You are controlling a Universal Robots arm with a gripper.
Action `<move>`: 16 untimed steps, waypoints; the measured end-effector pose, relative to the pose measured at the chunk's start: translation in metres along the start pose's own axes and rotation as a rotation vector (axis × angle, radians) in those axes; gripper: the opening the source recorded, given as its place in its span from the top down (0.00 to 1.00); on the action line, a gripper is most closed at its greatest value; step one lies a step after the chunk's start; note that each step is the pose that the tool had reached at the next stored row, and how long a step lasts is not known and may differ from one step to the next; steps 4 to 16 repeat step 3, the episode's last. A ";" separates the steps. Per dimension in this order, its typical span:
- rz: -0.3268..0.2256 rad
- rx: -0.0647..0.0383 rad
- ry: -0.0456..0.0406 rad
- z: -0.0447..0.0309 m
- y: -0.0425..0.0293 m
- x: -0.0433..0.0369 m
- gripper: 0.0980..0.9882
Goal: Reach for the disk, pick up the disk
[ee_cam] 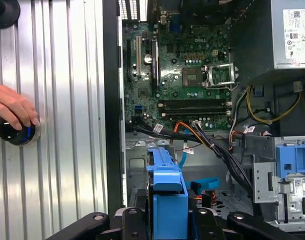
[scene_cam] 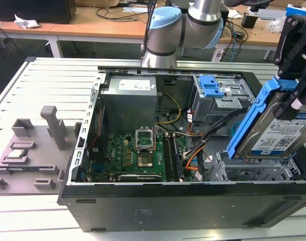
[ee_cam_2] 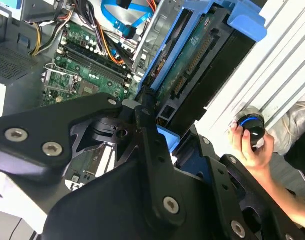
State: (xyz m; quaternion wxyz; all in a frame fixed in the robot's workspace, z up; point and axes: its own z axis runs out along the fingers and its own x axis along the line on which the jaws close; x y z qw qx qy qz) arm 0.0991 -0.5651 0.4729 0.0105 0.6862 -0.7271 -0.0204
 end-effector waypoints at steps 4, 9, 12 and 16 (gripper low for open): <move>0.000 0.000 0.0000 0.0000 -0.0001 0.0000 0.70; 0.000 0.000 0.0000 0.0000 -0.0001 0.0000 0.70; 0.000 0.000 0.0000 0.0000 -0.0001 0.0000 0.70; 0.000 0.000 0.0000 0.0000 -0.0001 0.0000 0.70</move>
